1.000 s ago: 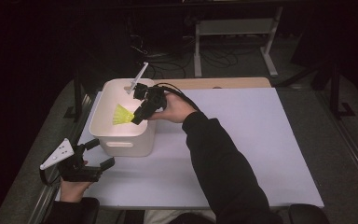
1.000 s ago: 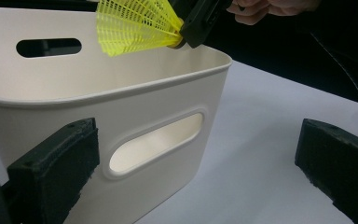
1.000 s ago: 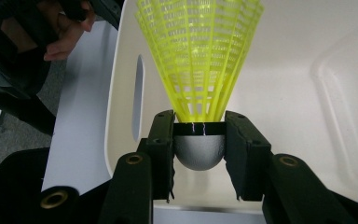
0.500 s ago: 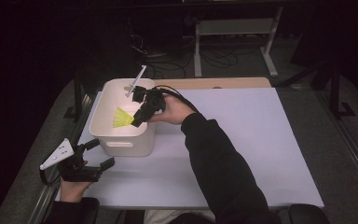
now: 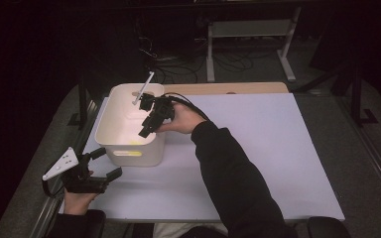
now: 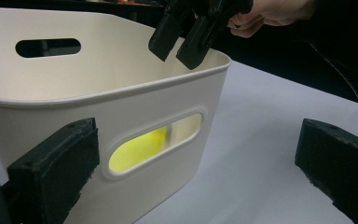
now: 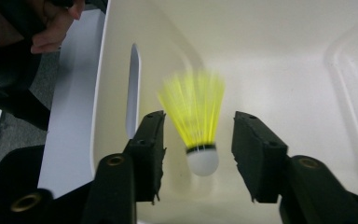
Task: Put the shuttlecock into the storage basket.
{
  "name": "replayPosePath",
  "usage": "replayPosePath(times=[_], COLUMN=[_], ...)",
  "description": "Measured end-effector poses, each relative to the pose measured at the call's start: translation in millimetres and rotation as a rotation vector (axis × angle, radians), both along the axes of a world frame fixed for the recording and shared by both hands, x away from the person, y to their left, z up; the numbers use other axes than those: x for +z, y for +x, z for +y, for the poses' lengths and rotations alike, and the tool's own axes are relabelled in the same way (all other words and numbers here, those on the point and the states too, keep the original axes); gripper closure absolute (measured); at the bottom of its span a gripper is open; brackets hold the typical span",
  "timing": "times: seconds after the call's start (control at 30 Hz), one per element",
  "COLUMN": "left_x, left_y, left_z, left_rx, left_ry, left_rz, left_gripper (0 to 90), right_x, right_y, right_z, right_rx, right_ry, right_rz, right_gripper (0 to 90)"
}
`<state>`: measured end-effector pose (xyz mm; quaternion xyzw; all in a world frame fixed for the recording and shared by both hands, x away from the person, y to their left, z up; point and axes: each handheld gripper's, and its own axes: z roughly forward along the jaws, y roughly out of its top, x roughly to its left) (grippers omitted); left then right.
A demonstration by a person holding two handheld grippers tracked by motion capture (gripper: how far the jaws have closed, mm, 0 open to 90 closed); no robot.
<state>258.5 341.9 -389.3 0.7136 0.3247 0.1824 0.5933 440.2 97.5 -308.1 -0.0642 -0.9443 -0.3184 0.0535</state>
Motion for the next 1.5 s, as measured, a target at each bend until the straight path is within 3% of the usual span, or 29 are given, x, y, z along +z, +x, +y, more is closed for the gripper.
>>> replayPosePath(times=[0.43, 1.03, 1.5], left_x=[-0.1, 0.0, -0.1], left_y=[-0.3, -0.5, -0.4], left_z=[0.0, 0.1, -0.1], left_rx=[0.000, 0.003, 0.005], left_ry=[0.001, -0.001, 0.000], left_rz=[0.002, 0.002, 0.003], left_gripper=[0.0, 0.0, 0.0], right_x=[4.9, 21.1, 24.6], right_y=[2.9, -0.2, -4.6], right_z=[-10.6, -40.2, -58.9], right_rx=[-0.027, -0.116, -0.147], right_ry=[0.020, 0.092, 0.114], right_rz=[0.020, -0.045, -0.072], right_gripper=[29.7, 0.5, 0.0])
